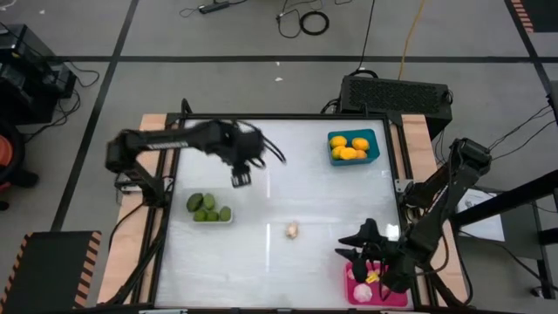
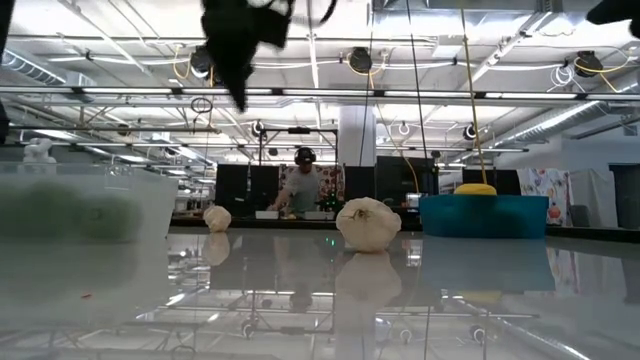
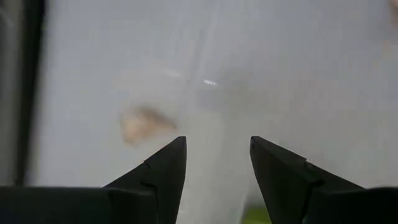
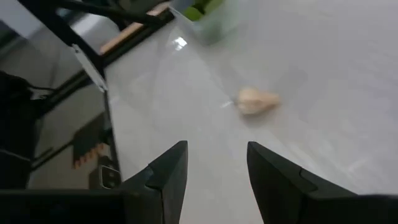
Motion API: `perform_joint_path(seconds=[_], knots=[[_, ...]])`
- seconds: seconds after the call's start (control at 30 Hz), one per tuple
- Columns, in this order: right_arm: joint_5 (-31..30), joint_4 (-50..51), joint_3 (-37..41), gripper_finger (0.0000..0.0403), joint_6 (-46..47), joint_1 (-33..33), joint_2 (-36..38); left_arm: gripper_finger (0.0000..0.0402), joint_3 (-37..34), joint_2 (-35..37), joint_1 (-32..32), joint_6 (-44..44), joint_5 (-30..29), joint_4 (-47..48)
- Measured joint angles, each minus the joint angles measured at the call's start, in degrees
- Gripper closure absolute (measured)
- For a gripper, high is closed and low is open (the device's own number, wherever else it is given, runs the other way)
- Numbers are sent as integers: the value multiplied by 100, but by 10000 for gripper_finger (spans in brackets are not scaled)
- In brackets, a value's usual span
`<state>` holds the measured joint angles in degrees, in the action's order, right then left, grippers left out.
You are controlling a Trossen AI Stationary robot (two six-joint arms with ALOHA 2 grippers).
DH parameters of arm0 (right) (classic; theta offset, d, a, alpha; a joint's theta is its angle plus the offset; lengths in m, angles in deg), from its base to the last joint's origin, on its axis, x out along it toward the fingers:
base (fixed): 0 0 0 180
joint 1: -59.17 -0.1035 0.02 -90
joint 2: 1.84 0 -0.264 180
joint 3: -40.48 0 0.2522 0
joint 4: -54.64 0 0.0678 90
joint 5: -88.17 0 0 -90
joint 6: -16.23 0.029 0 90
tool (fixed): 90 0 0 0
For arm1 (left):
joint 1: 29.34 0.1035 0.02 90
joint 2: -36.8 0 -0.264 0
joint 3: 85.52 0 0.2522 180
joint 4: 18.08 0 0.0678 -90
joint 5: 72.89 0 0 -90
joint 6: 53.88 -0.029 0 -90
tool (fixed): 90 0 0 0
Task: Sort produce into baskets
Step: Put the white garlic into the pink bin
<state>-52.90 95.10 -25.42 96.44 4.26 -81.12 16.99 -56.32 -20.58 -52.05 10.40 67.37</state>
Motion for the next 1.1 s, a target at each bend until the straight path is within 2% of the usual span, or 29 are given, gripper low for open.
perform_joint_path(seconds=[0.1, 0.23, 0.43, 0.5, 0.63, 0.8, 0.97, 1.1], knots=[[6, -769, 225, 245, -677, 139, -1, 215, -966, 535, 675, 553, 540, -326], [7, -1108, 273, 245, -1348, 293, -4, 215, -1982, 873, 1267, 1195, 667, -901], [8, -1201, 273, 245, -1802, 504, -4, 213, -2572, 857, 1794, 2672, 411, -2293], [8, -1196, 273, 245, -1814, 535, -4, 207, -2598, 732, 1927, 3050, 364, -2461], [12, -1193, 273, 245, -1943, 542, -4, 179, -2607, 500, 2158, 3062, 340, -2422], [13, -1186, 273, 245, -2005, 541, -4, 122, -2607, 102, 2260, 3053, 356, -2443], [39, -1150, 273, 245, -2007, 540, -4, 66, -2607, -157, 2268, 2641, 434, -2474], [39, -1150, 273, 245, -2102, 540, -4, 39, -2607, -235, 2268, 2334, 361, -2479]])
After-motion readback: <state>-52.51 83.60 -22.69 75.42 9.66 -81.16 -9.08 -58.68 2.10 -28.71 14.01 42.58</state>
